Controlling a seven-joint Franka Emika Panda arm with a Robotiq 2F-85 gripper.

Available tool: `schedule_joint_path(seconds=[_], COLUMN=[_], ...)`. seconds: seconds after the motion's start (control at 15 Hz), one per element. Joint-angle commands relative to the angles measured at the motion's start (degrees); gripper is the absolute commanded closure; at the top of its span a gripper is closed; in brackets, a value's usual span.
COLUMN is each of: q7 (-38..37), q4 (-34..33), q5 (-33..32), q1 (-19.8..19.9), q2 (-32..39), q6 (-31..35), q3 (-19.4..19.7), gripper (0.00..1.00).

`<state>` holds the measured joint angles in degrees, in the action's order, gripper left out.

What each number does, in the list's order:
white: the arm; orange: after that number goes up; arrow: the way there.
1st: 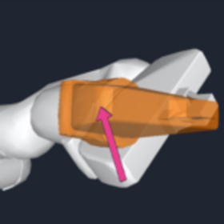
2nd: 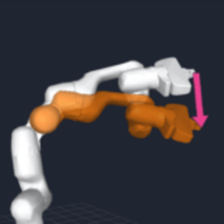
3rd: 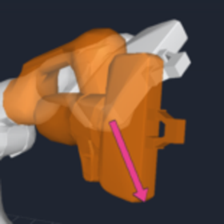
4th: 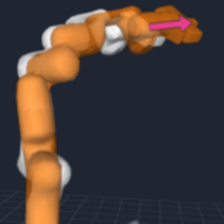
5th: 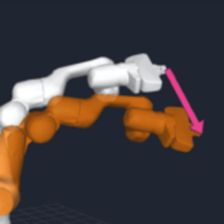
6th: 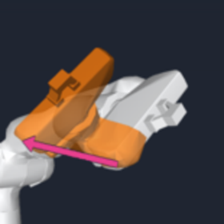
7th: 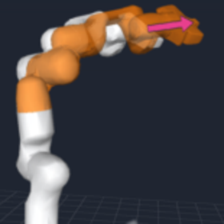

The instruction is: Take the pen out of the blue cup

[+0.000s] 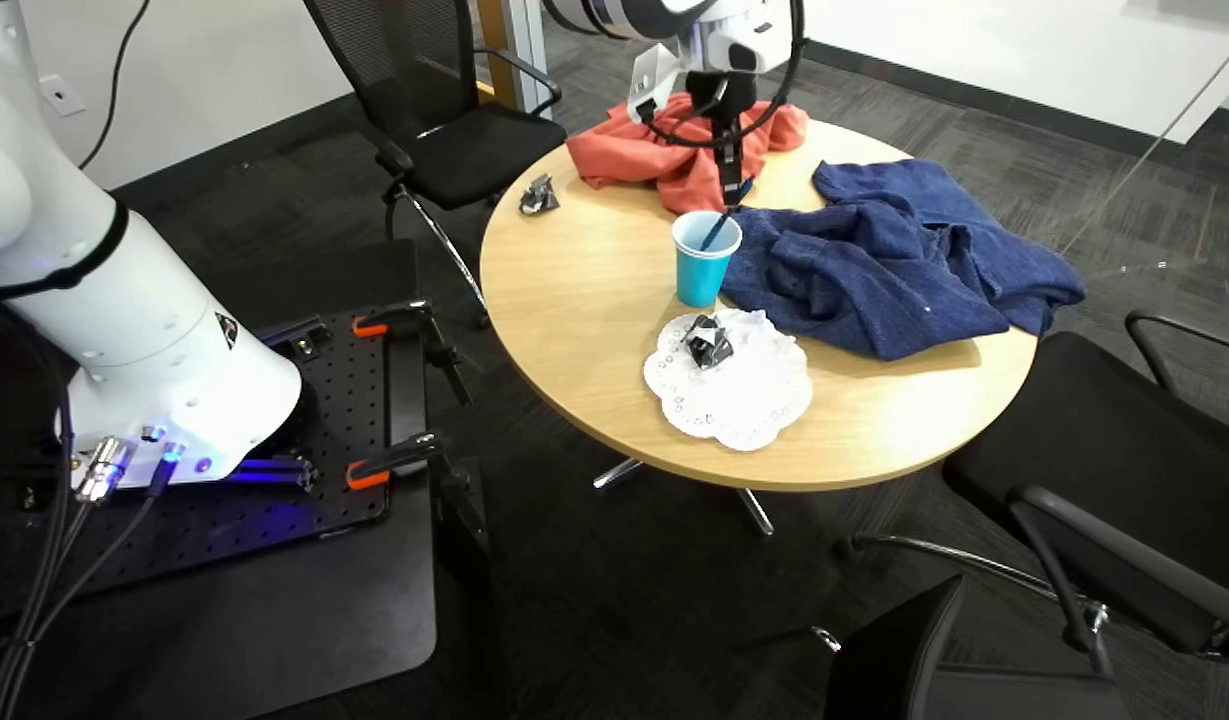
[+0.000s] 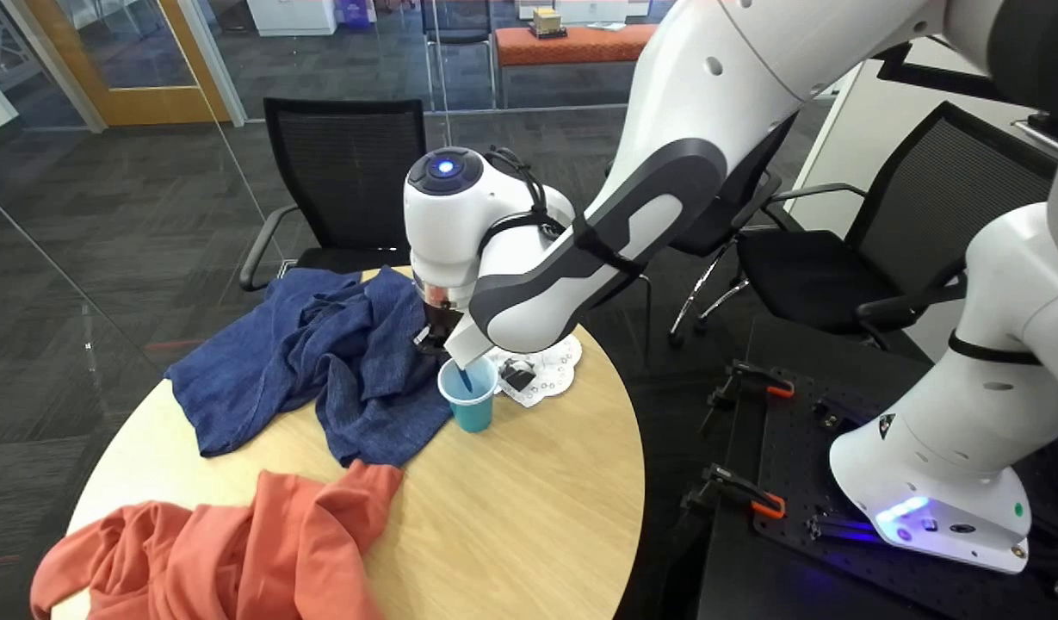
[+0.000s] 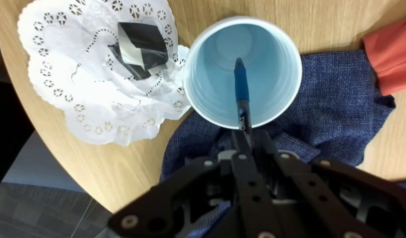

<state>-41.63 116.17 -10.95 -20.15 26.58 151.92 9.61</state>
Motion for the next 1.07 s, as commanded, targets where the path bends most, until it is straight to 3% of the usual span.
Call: schedule_joint_path(seconds=[0.0,0.4,1.0], q7=[-0.8,4.0,15.3], q4=[6.4,9.4,10.3], q5=[-2.6,-1.9,-0.4], q1=[0.1,2.8,4.7], q2=[-9.1,-15.8,-11.9], q6=[0.6,-2.1,-8.1], q3=[-0.5,-6.3,-12.6], gripper=[0.97,0.97,0.97])
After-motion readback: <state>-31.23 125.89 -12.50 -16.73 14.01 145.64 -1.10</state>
